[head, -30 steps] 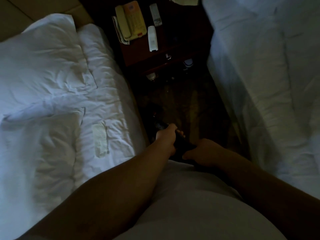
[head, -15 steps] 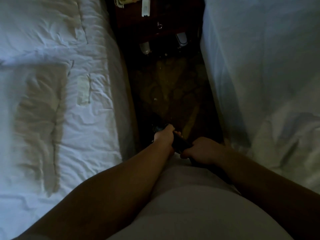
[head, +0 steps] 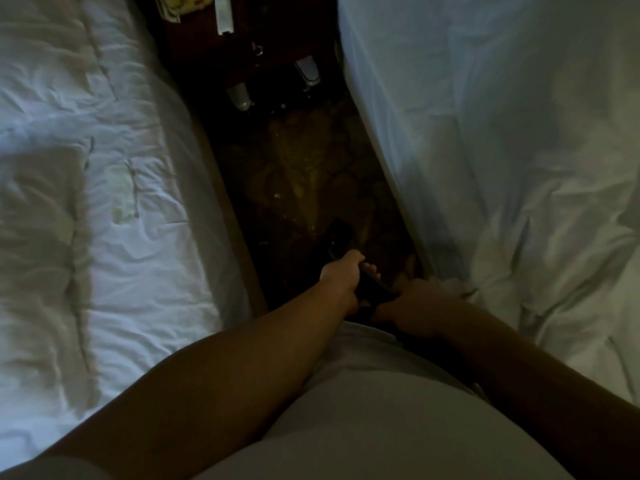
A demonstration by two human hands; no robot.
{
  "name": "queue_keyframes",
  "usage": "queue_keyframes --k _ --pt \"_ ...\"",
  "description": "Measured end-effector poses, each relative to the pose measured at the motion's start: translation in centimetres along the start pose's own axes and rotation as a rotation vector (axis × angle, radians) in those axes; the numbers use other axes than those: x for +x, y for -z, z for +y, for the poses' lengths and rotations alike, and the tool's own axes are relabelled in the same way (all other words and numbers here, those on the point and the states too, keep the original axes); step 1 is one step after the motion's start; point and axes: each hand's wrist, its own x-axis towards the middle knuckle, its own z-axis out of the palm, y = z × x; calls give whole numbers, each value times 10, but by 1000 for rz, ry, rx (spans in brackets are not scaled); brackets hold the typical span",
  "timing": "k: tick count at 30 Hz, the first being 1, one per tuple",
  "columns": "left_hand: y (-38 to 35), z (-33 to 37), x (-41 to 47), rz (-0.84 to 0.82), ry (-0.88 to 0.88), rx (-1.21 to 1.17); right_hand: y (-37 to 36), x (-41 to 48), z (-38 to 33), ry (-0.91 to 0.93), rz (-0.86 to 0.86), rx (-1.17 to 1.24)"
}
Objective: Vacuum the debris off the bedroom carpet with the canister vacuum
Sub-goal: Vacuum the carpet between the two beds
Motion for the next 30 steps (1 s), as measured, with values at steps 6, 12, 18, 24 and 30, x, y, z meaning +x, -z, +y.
queue_keyframes --k 6,12,18,24,30 --pt "8 25 3 -38 -63 52 -1 5 -19 25 24 117" --pt "34 78 16 -2 -116 62 -1 19 -71 70 26 155" --pt "62 151 41 17 -123 115 0 43 -147 82 -2 173" --pt "85 235 61 -1 -104 176 6 70 -227 117 16 231" --pt "99 287 74 -1 -88 218 7 89 -276 132 5 244"
